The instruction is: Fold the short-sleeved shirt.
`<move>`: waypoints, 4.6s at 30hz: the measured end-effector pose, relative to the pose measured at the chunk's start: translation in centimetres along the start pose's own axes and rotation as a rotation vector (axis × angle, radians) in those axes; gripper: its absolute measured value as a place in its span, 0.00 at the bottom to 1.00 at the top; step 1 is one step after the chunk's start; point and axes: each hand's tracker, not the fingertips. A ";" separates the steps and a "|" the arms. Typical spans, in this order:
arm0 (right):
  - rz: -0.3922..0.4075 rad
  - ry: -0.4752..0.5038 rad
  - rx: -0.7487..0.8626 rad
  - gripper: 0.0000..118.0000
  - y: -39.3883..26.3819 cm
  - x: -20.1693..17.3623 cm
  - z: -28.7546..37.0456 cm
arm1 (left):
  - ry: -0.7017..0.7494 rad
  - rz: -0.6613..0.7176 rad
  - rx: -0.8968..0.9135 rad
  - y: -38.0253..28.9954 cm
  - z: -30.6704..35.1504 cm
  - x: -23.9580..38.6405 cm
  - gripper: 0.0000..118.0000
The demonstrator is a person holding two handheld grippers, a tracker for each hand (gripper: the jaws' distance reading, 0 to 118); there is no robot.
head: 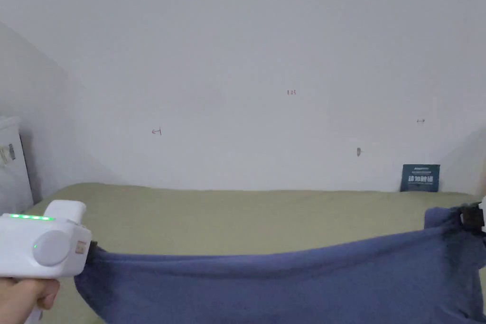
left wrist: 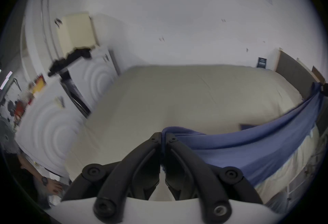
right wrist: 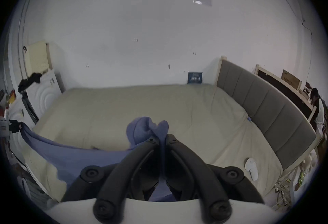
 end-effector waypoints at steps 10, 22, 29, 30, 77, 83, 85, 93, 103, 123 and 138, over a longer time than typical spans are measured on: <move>-0.037 -0.010 0.079 0.06 6.5 -0.4 4.0 | 0.020 0.052 0.149 10.0 7.0 -2.2 0.02; -0.021 -0.037 0.121 0.06 13.2 -1.6 -0.5 | 0.044 0.094 0.191 17.3 4.8 -1.4 0.02; -0.037 -0.053 0.126 0.06 16.6 -1.7 -6.0 | 0.067 0.074 0.204 21.6 0.4 0.8 0.02; -0.034 -0.058 0.129 0.06 16.9 -1.8 -6.9 | 0.071 0.070 0.204 22.2 -0.4 1.2 0.02; -0.106 -0.003 -0.320 0.06 -29.0 3.0 1.6 | -0.093 0.064 -0.255 -23.0 -2.6 -0.5 0.02; -0.084 -0.028 -0.346 0.23 -31.0 2.4 1.0 | -0.100 0.048 -0.279 -25.0 -2.6 -0.1 0.04; -0.080 -0.051 -0.344 0.87 -30.9 2.4 1.0 | -0.119 0.066 -0.276 -25.4 -2.7 -0.3 0.44; 0.044 -0.036 -0.184 0.95 -26.4 -2.4 4.2 | -0.160 0.084 -0.116 -23.2 1.5 2.1 0.99; -0.054 0.116 0.169 0.06 -23.9 -13.9 12.9 | -0.246 0.112 0.270 -20.7 14.4 9.3 0.01; 0.070 0.061 0.192 0.03 -27.2 -19.0 12.8 | -0.156 0.100 0.116 -22.3 11.8 3.8 0.01; 0.104 0.096 -0.014 0.03 -30.7 -20.2 8.5 | -0.215 0.150 -0.397 -24.4 -7.2 -2.5 1.00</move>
